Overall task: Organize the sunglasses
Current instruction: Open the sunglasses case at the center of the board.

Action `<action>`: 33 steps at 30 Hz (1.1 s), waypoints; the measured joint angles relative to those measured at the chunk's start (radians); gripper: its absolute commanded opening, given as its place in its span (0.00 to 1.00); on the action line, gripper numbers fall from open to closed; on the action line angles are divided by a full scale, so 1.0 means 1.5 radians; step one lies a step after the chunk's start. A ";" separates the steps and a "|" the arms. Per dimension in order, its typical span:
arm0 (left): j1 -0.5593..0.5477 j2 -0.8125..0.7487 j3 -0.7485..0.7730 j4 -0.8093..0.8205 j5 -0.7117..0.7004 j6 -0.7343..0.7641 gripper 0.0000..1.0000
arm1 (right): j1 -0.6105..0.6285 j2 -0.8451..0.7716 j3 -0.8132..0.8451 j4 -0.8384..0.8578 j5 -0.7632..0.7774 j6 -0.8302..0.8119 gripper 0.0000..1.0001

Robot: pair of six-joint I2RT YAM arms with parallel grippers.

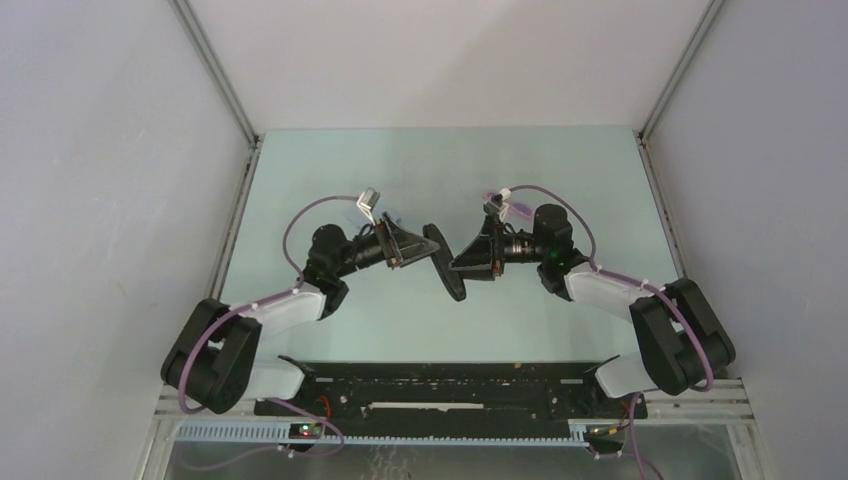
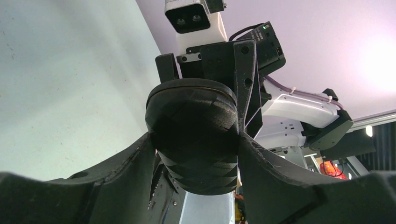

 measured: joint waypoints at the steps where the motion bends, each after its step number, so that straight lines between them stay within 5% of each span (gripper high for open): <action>1: 0.001 -0.004 0.000 -0.009 -0.001 0.003 0.00 | 0.001 0.004 0.000 0.006 -0.001 0.003 0.71; 4: 0.002 -0.017 0.000 -0.031 -0.002 0.013 0.00 | 0.005 0.013 0.000 0.020 -0.002 0.010 0.68; 10: 0.004 -0.028 0.000 -0.045 -0.011 0.018 0.00 | 0.008 0.029 0.000 0.060 -0.002 0.035 0.43; 17: 0.005 -0.040 0.000 -0.047 -0.020 0.017 0.00 | 0.009 0.038 -0.002 0.107 -0.002 0.068 0.00; 33: 0.026 -0.064 0.000 -0.074 0.005 0.033 0.00 | 0.013 0.178 -0.045 0.485 0.004 0.314 0.00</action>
